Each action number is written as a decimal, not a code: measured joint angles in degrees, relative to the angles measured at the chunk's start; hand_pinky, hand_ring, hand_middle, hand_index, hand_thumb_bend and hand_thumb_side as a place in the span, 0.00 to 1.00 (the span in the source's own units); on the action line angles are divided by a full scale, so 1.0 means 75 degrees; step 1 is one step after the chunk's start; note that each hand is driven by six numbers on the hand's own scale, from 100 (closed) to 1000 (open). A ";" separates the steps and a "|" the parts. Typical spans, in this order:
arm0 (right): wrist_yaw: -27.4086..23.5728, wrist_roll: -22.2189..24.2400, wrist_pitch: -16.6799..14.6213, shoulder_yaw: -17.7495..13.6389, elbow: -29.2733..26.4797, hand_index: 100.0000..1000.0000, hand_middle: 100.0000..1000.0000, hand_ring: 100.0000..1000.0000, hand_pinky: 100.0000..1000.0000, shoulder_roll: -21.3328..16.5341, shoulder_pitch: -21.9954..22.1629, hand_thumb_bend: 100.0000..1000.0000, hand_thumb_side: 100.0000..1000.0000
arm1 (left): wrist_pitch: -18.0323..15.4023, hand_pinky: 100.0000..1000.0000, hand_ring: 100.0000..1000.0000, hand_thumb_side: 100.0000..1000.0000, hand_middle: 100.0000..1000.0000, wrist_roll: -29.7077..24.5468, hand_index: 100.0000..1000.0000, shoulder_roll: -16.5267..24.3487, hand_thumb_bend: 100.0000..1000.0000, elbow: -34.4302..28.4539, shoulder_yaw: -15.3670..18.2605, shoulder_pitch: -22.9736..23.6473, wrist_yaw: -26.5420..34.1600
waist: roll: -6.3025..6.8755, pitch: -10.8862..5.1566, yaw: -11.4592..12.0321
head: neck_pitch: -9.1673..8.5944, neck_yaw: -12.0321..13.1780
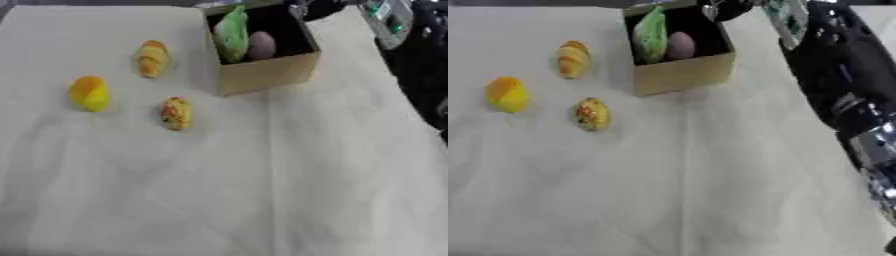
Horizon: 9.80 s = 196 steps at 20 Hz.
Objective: Pick up objects on the table and place them in the box.
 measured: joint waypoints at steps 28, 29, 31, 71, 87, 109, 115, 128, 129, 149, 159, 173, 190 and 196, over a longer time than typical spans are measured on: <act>-0.3275 0.0149 -0.0261 0.0359 -0.5063 0.80 0.67 0.79 0.87 -0.3027 0.3369 0.00 0.23 | -0.0571 0.84 0.79 0.43 0.76 -0.3116 0.91 0.4202 0.53 0.4992 -0.4726 -0.4490 -0.3293 | 0.0188 -0.0006 -0.0566 | 0.0165 0.0546; -0.3414 0.0222 -0.0131 0.0332 -0.5206 0.80 0.67 0.79 0.87 -0.3074 0.3416 0.00 0.23 | -0.0677 0.84 0.79 0.43 0.76 -0.3247 0.91 0.4181 0.53 0.5199 -0.4805 -0.4520 -0.3429 | 0.0191 -0.0007 -0.0536 | 0.0165 0.0524; -0.3665 0.0358 0.0135 0.0293 -0.5449 0.80 0.67 0.79 0.87 -0.3157 0.3461 0.00 0.23 | -0.0916 0.84 0.79 0.43 0.76 -0.3509 0.91 0.4102 0.53 0.5592 -0.4847 -0.4636 -0.3687 | 0.0195 -0.0007 -0.0504 | 0.0165 0.0481; -0.5462 0.0182 0.2166 -0.0596 -0.7291 0.75 0.59 0.72 0.87 -0.3057 0.4702 0.00 0.45 | -0.2630 0.79 0.73 0.28 0.70 -0.5983 0.88 0.2300 0.53 0.8421 -0.3283 -0.5917 -0.6660 | 0.0165 0.0167 -0.0532 | 0.0033 0.0481; -0.5481 -0.0007 0.2319 -0.0769 -0.7320 0.74 0.58 0.72 0.87 -0.2952 0.4853 0.00 0.45 | -0.3100 0.74 0.63 0.21 0.58 -0.5438 0.73 0.1933 0.17 0.8906 -0.3144 -0.5994 -0.6891 | 0.0154 0.0211 -0.0585 | 0.0025 0.0495; -0.6046 -0.0129 0.2338 -0.0754 -0.7493 0.74 0.58 0.70 0.87 -0.2588 0.4590 0.00 0.46 | -0.2248 0.75 0.59 0.21 0.58 -0.5383 0.73 0.0174 0.07 0.7897 -0.2661 -0.8141 -0.6408 | 0.0322 0.0198 -0.1136 | 0.0001 0.0794; -0.6375 -0.0084 0.2424 -0.0726 -0.7614 0.73 0.58 0.69 0.87 -0.2321 0.4407 0.00 0.46 | -0.2146 0.76 0.60 0.22 0.59 -0.5046 0.74 -0.0484 0.12 0.8376 -0.2430 -0.8282 -0.6951 | 0.0353 0.0200 -0.1372 | -0.0113 0.1055; -0.6403 -0.0077 0.2516 -0.0715 -0.7656 0.73 0.57 0.69 0.87 -0.2217 0.4371 0.00 0.46 | -0.2190 0.83 0.76 0.44 0.76 -0.4769 0.90 -0.0678 0.45 0.8857 -0.2135 -0.8305 -0.8178 | 0.0367 0.0239 -0.1317 | -0.0145 0.1129; -0.6403 -0.0082 0.2522 -0.0715 -0.7656 0.73 0.57 0.69 0.87 -0.2214 0.4380 0.00 0.46 | -0.2203 0.83 0.74 0.44 0.75 -0.4745 0.88 -0.0678 0.41 0.8853 -0.2113 -0.8305 -0.8147 | 0.0364 0.0237 -0.1281 | -0.0135 0.1124; -0.6403 -0.0341 0.2586 -0.0838 -0.7655 0.72 0.56 0.68 0.86 -0.2279 0.4763 0.00 0.46 | -0.2213 0.82 0.76 0.38 0.75 -0.6159 0.89 0.1102 0.49 0.8663 -0.2625 -0.7453 -0.6597 | 0.0177 0.0030 -0.0731 | 0.0127 0.0680; -0.6404 -0.0425 0.2624 -0.0840 -0.7659 0.72 0.56 0.68 0.86 -0.2279 0.4693 0.00 0.46 | -0.2114 0.82 0.77 0.36 0.78 -0.5811 0.89 0.0847 0.47 0.9644 -0.2122 -0.7525 -0.7582 | 0.0149 0.0208 -0.0951 | -0.0048 0.0785; -0.6422 -0.0472 0.2640 -0.0887 -0.7704 0.72 0.56 0.68 0.86 -0.2279 0.4634 0.00 0.46 | -0.2097 0.74 0.60 0.25 0.56 -0.5073 0.63 0.0588 0.09 1.0214 -0.1834 -0.7592 -0.8652 | 0.0175 0.0286 -0.1023 | -0.0118 0.0872; -0.6422 -0.0497 0.2615 -0.0926 -0.7726 0.72 0.56 0.68 0.87 -0.2276 0.4693 0.00 0.46 | -0.2071 0.73 0.58 0.16 0.54 -0.4447 0.59 0.0322 0.00 0.9095 -0.1808 -0.8483 -0.7950 | 0.0223 0.0223 -0.1074 | -0.0100 0.0863; -0.6422 -0.0478 0.2627 -0.0900 -0.7728 0.72 0.56 0.68 0.86 -0.2199 0.4569 0.00 0.46 | -0.1989 0.74 0.59 0.18 0.55 -0.4443 0.61 -0.0200 0.01 0.8728 -0.1996 -0.8792 -0.7518 | 0.0226 0.0223 -0.1144 | -0.0100 0.0935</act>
